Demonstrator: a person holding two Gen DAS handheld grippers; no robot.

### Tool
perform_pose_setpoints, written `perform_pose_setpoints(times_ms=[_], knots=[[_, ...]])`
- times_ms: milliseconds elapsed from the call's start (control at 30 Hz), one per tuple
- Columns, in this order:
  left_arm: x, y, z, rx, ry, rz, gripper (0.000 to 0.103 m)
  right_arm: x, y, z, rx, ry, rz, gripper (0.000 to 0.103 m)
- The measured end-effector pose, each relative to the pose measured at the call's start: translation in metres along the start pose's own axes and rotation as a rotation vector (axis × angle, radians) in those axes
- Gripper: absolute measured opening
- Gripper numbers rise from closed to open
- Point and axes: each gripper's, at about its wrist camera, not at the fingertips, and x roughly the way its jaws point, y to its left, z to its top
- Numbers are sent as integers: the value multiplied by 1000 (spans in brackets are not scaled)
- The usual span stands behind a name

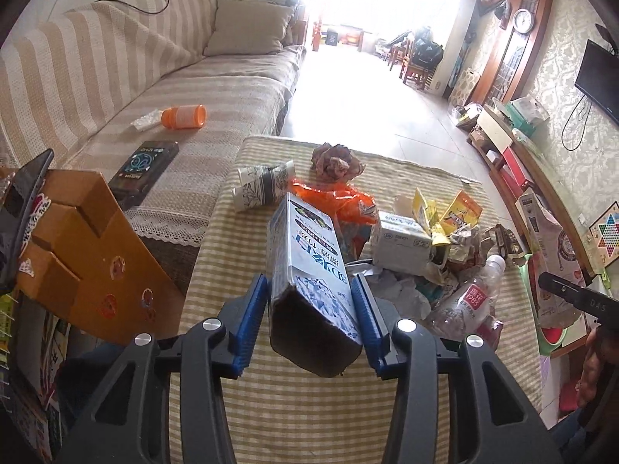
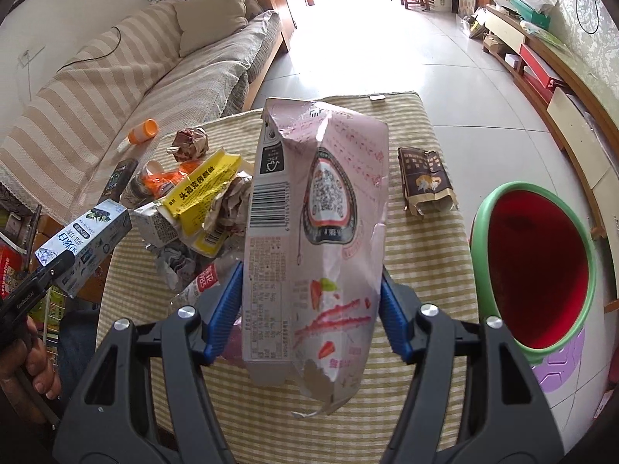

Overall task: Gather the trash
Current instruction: 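Carry both cartons over the red bucket and drop them in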

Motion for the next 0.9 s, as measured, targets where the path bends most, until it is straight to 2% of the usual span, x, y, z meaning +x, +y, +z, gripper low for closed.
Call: perform_pose_setpoints(times_ms=[167, 367, 567, 833, 900], knots=[[-16, -22, 17, 43, -43, -45, 43, -16, -8, 4, 4, -32, -1, 63], [-21, -76, 32, 122, -66, -138, 43, -36, -37, 4, 63, -67, -30, 63], [-21, -151, 40, 219, -69, -275, 43, -66, -82, 7, 135, -106, -78, 63], [-22, -271, 44, 367, -72, -486, 43, -106, -165, 5, 238, -133, -178, 63], [-15, -300, 42, 392, -51, -545, 43, -114, -184, 2, 264, -141, -195, 63]])
